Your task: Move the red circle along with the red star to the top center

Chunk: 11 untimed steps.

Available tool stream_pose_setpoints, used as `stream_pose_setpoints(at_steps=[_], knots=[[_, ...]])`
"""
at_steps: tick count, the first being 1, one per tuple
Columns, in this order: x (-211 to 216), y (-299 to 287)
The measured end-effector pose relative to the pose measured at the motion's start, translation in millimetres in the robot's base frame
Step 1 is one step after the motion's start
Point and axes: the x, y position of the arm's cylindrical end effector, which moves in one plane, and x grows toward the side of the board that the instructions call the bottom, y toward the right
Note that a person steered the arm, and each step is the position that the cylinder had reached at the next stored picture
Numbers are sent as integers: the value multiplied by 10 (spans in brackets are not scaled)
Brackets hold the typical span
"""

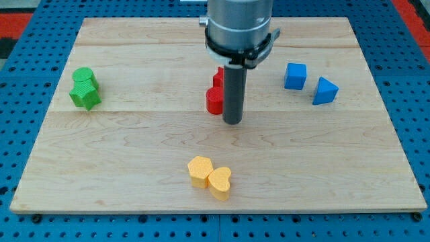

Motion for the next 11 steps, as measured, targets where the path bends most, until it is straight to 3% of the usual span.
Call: stream_pose_setpoints(at_steps=[1,3,5,7,11], knots=[[-99,-327],[-679,1],[-831,154],[-1378,229],[-1808,357]])
